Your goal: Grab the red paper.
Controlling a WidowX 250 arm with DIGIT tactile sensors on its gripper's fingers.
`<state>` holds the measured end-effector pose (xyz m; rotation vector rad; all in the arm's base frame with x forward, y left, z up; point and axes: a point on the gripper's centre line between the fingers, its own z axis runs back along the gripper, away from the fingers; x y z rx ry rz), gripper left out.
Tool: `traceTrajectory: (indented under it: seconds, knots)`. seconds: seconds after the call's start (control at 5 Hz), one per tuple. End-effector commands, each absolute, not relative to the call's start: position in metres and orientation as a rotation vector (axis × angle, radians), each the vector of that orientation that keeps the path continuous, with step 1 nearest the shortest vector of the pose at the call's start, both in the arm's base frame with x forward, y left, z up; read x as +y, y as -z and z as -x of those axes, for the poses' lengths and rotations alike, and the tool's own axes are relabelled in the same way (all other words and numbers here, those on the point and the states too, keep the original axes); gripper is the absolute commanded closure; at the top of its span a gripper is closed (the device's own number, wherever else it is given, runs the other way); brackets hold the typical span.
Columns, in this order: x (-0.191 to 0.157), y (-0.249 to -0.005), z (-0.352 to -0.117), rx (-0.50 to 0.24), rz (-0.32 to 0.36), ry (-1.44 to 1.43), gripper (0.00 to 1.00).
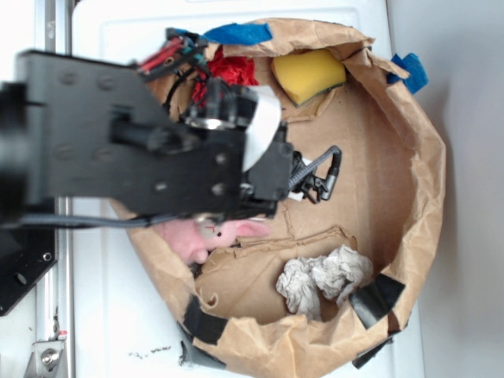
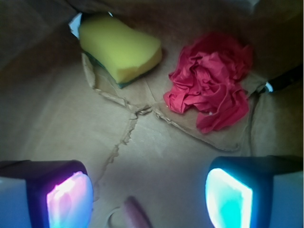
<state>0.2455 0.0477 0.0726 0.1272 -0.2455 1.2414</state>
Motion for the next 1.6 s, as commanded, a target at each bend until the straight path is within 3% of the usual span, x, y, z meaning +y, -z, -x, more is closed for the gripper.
traceTrajectory:
  seconds: [0.0,0.4,0.6,1.2,1.4]
  knots:
    - [0.067,-0.081,-0.248,-0.302,-0.123,-1.257,0.0]
    - [0.081,-0.08,-0.242,-0.314,-0.179,-1.283,0.0]
    - [0.089,-0.081,-0.243,-0.388,-0.19,-1.303,0.0]
    - [0.107,-0.085,-0.24,-0.393,-0.187,-1.38,0.0]
    - [0.108,-0.091,-0.238,-0.389,-0.152,-1.334,0.0]
